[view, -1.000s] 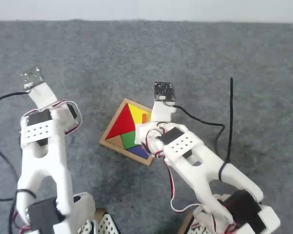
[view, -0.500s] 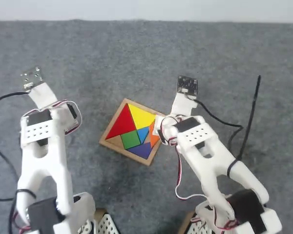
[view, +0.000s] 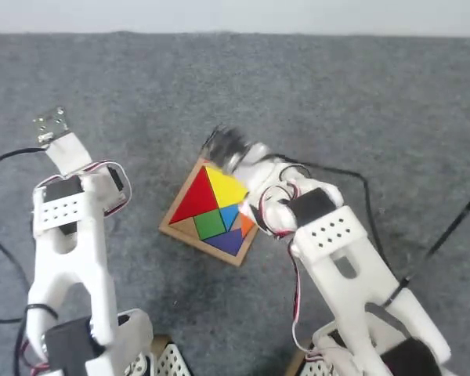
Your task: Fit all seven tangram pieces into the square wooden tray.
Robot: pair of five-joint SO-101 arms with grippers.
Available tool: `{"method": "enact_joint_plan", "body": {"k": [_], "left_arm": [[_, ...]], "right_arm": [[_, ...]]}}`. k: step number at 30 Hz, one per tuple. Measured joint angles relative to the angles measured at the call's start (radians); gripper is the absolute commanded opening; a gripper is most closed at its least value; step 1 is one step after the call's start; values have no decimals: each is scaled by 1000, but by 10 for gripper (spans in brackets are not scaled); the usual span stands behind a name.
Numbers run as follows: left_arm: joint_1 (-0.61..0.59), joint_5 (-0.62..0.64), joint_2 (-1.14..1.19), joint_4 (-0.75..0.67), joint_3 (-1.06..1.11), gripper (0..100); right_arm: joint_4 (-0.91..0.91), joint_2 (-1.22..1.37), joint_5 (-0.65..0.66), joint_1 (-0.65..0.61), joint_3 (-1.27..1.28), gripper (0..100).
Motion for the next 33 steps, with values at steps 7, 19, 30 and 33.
{"method": "enact_joint_plan", "body": {"k": [7,19,30,33], "left_arm": [[0,0,0,0,11,70],[0,0,0,0,11,70],[0,0,0,0,11,70],[0,0,0,0,11,70]], "right_arm": [[0,201,431,20,0,16],[-14,325,322,8,0,16],[-138,339,46,-86,0,16],[-140,339,-11,-110,0,16]]}}
